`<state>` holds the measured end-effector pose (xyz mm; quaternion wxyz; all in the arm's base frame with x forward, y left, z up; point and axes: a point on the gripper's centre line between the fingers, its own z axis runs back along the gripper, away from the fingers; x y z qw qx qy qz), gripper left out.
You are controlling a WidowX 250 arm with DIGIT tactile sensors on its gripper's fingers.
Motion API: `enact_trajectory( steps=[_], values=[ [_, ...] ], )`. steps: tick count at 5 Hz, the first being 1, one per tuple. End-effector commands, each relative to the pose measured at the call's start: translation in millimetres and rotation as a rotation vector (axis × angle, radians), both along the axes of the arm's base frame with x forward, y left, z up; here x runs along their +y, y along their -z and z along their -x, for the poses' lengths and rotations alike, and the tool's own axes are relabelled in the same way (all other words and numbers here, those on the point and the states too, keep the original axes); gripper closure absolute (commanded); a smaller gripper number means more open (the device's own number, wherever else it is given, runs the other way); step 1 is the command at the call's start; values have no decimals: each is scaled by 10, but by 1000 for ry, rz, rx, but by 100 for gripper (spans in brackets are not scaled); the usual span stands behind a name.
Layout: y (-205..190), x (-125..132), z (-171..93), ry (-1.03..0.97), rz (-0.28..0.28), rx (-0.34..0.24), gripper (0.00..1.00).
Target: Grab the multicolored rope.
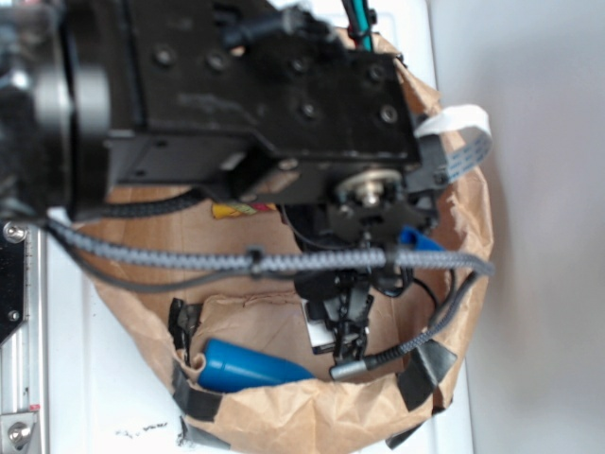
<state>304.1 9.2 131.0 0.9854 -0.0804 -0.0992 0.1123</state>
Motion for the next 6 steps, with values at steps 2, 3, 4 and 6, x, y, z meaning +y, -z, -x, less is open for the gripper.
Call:
enact_trajectory(
  steps=[2,3,4,6],
  values=[
    [-210,40,-80,-11,-6,-64,0],
    [32,184,-161,-3,43,1,0],
    [287,313,-291,-23,25,4,0],
    [277,494,-205,46,80,-19,0]
  ],
)
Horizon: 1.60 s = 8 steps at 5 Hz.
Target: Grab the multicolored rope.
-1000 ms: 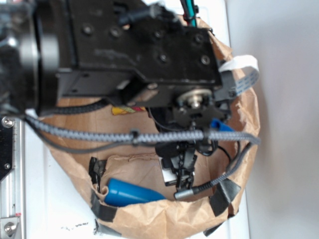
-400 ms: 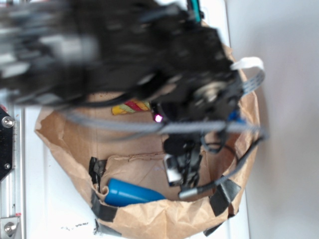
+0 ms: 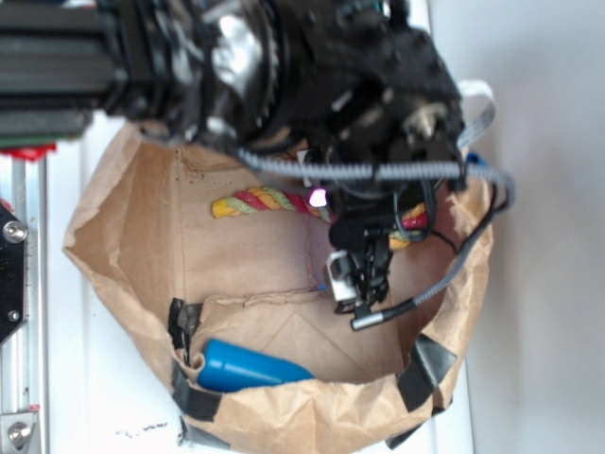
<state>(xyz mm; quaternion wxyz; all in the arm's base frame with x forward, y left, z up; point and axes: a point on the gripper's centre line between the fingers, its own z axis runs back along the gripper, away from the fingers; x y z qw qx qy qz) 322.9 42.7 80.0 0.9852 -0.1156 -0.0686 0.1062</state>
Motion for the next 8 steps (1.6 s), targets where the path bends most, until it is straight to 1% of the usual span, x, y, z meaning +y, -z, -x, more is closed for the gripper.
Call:
enact_trajectory(
  steps=[1,2,3,4,5,6,7,8],
  values=[
    [-198,173,-31,18,25,-71,0],
    [-123,220,-78,92,-14,-132,0],
    [-110,288,-40,144,-63,-220,0],
    [-9,273,-57,167,-101,-261,0],
    [129,219,-76,152,-134,-241,0],
    [282,168,-70,157,-154,-204,0],
    [317,117,-29,158,-137,-171,0],
    [275,126,-38,114,-130,-162,100]
  ],
)
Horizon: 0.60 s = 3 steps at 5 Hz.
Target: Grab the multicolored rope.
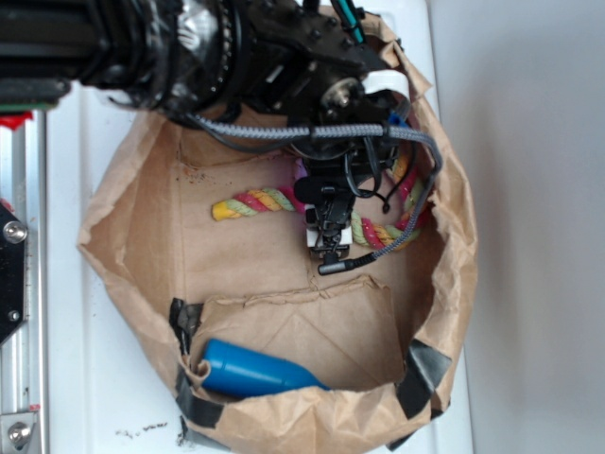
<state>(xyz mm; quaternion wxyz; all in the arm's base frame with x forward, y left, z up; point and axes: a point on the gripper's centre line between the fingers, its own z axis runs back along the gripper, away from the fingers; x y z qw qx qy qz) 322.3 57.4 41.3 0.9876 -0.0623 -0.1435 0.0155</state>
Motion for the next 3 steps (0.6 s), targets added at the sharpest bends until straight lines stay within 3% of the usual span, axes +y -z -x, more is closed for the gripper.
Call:
enact_trajectory(
  steps=[1,2,3],
  values=[
    [-113,-27,-44,-50,-4,-24,100],
    [-131,-86,73,-44,-13,-94,100],
    [-174,-139,186,-25,-4,-124,100]
  ],
)
